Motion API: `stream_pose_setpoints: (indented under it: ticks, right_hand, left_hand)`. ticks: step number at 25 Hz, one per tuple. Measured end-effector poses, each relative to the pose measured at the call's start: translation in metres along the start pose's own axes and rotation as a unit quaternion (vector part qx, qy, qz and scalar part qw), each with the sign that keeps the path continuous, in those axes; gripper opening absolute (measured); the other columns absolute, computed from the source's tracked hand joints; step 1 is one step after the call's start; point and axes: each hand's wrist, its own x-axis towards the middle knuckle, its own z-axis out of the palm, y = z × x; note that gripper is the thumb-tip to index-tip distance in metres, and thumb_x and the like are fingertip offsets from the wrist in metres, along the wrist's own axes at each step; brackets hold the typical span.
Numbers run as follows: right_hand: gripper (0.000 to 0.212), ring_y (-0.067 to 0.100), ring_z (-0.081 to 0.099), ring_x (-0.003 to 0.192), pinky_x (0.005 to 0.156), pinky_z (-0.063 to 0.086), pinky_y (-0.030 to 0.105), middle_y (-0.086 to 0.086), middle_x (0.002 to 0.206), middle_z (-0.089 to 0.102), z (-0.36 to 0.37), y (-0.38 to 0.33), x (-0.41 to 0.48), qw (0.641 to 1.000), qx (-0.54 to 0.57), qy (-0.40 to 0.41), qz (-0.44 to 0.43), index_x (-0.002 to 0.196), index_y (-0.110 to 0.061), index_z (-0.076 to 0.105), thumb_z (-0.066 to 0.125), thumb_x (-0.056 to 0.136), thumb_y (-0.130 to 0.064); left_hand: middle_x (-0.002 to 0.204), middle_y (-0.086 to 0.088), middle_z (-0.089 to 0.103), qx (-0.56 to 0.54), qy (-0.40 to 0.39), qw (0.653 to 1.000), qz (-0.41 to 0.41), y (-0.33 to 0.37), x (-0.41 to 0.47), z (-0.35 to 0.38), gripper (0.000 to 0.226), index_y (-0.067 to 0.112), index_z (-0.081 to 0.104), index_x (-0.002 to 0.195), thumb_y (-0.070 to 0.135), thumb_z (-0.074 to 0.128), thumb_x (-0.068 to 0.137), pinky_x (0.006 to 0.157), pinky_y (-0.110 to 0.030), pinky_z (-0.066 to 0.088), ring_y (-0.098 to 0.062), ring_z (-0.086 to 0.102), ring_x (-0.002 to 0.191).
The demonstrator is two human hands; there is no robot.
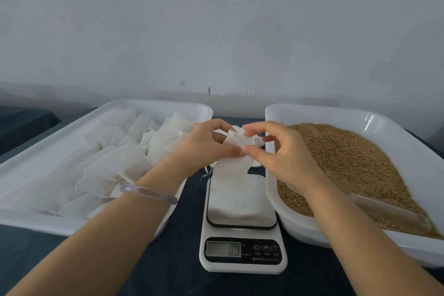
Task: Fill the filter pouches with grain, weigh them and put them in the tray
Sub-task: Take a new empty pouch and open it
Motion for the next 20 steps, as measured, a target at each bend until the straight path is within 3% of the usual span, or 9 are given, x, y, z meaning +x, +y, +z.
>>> stream_pose_setpoints:
  ticks: [3, 6, 9, 12, 14, 16, 17, 20]
  right_hand:
    - [0.020, -0.005, 0.049, 0.102, 0.084, 0.033, 0.006, -0.022, 0.094, 0.063, -0.002, -0.001, -0.002, 0.999, -0.046, -0.017, -0.013, 0.081, -0.042, 0.066, 0.078, 0.066, -0.044]
    - [0.032, 0.000, 0.055, 0.098, 0.087, 0.037, 0.018, -0.015, 0.091, 0.066, -0.002, 0.000, -0.002, 0.999, 0.000, -0.035, 0.040, 0.070, -0.029, 0.071, 0.062, 0.075, -0.060]
    - [0.040, 0.009, 0.064, 0.079, 0.078, 0.046, 0.032, -0.005, 0.079, 0.072, -0.002, 0.000, 0.000, 0.990, 0.030, -0.052, 0.124, 0.073, -0.017, 0.074, 0.053, 0.090, -0.047]
    - [0.020, 0.034, 0.060, 0.077, 0.077, 0.048, 0.047, 0.013, 0.080, 0.070, -0.006, -0.002, -0.001, 0.993, 0.034, -0.051, 0.103, 0.073, -0.019, 0.075, 0.072, 0.075, -0.039]
    - [0.006, 0.028, 0.060, 0.081, 0.079, 0.048, 0.047, 0.008, 0.083, 0.071, -0.010, -0.003, -0.001, 0.990, 0.060, -0.075, 0.100, 0.078, -0.024, 0.077, 0.076, 0.072, -0.023]
    - [0.016, 0.001, 0.057, 0.073, 0.078, 0.041, 0.031, -0.009, 0.078, 0.070, -0.012, -0.005, -0.002, 0.986, 0.053, -0.126, 0.093, 0.078, -0.025, 0.076, 0.072, 0.072, -0.011]
    - [0.019, -0.002, 0.056, 0.073, 0.078, 0.041, 0.030, -0.012, 0.078, 0.069, -0.011, -0.006, -0.003, 0.983, 0.049, -0.149, 0.094, 0.078, -0.024, 0.076, 0.068, 0.073, -0.008]
    - [0.022, 0.026, 0.062, 0.080, 0.084, 0.050, 0.043, -0.007, 0.082, 0.071, -0.010, -0.005, -0.003, 0.977, 0.038, -0.181, 0.104, 0.088, -0.018, 0.077, 0.064, 0.080, -0.002]
  left_hand:
    - [0.046, 0.015, 0.055, 0.029, -0.024, 0.999, -0.006, -0.001, 0.000, -0.001, 0.032, 0.016, 0.058, 0.100, 0.005, 0.075, 0.075, 0.048, -0.013, 0.037, -0.002, 0.048, 0.043]
    - [0.047, 0.014, 0.057, 0.010, -0.063, 0.998, -0.015, 0.000, -0.003, -0.002, 0.037, 0.015, 0.056, 0.105, 0.005, 0.076, 0.076, 0.046, -0.011, 0.040, -0.001, 0.052, 0.044]
    - [0.066, 0.008, 0.066, 0.004, -0.123, 0.992, -0.032, 0.000, -0.004, -0.002, 0.038, 0.018, 0.057, 0.104, 0.004, 0.077, 0.075, 0.062, -0.023, 0.048, -0.011, 0.060, 0.062]
    - [0.089, -0.005, 0.066, -0.037, -0.205, 0.975, -0.072, 0.003, -0.006, 0.000, 0.031, 0.015, 0.061, 0.105, 0.001, 0.070, 0.079, 0.078, -0.037, 0.049, -0.022, 0.061, 0.083]
    - [0.088, -0.001, 0.067, -0.058, -0.250, 0.963, -0.083, 0.003, -0.007, 0.000, 0.019, 0.013, 0.066, 0.097, 0.003, 0.066, 0.081, 0.074, -0.026, 0.052, -0.014, 0.064, 0.081]
    - [0.091, -0.006, 0.067, -0.053, -0.249, 0.963, -0.086, 0.002, -0.007, -0.002, 0.011, 0.013, 0.067, 0.091, 0.007, 0.068, 0.081, 0.073, -0.025, 0.051, -0.016, 0.064, 0.081]
    - [0.091, -0.008, 0.067, -0.047, -0.250, 0.964, -0.084, 0.001, -0.007, -0.002, 0.008, 0.012, 0.067, 0.091, 0.008, 0.067, 0.083, 0.073, -0.026, 0.052, -0.018, 0.064, 0.082]
    - [0.079, -0.005, 0.070, -0.047, -0.281, 0.954, -0.093, 0.000, -0.009, -0.002, 0.004, 0.012, 0.065, 0.086, 0.009, 0.064, 0.083, 0.065, -0.028, 0.056, -0.020, 0.068, 0.073]
